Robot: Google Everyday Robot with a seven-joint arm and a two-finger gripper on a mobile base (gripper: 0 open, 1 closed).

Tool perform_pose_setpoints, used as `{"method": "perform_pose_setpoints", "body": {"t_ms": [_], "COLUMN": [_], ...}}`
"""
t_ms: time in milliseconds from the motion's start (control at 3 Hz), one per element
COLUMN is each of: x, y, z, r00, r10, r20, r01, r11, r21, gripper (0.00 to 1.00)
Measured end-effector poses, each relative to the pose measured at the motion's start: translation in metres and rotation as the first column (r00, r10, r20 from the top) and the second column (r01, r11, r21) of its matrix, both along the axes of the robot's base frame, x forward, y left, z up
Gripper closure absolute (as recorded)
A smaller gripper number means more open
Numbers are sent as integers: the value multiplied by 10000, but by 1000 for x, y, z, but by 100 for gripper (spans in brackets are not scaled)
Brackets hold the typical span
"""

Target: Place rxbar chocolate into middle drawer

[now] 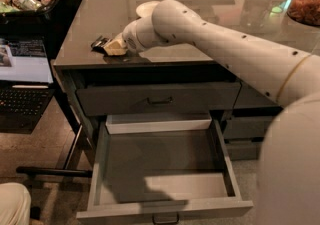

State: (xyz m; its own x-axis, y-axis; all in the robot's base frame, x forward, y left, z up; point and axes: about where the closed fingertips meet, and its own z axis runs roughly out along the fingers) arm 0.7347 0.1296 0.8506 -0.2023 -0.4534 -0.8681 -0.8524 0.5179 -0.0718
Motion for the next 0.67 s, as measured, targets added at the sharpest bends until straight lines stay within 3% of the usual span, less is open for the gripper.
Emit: {"method": "perform_pose_setpoints", "body": {"t_ms": [333,667], "x": [-25,-59], "y": [-30,-63], "z": [20,37], "r00": [9997,9987], "r10": [30,425], "r20": [233,271], "r01": [-30,-426], "r11": [10000,9991], "r21": [5,62], "gripper": [100,100]}}
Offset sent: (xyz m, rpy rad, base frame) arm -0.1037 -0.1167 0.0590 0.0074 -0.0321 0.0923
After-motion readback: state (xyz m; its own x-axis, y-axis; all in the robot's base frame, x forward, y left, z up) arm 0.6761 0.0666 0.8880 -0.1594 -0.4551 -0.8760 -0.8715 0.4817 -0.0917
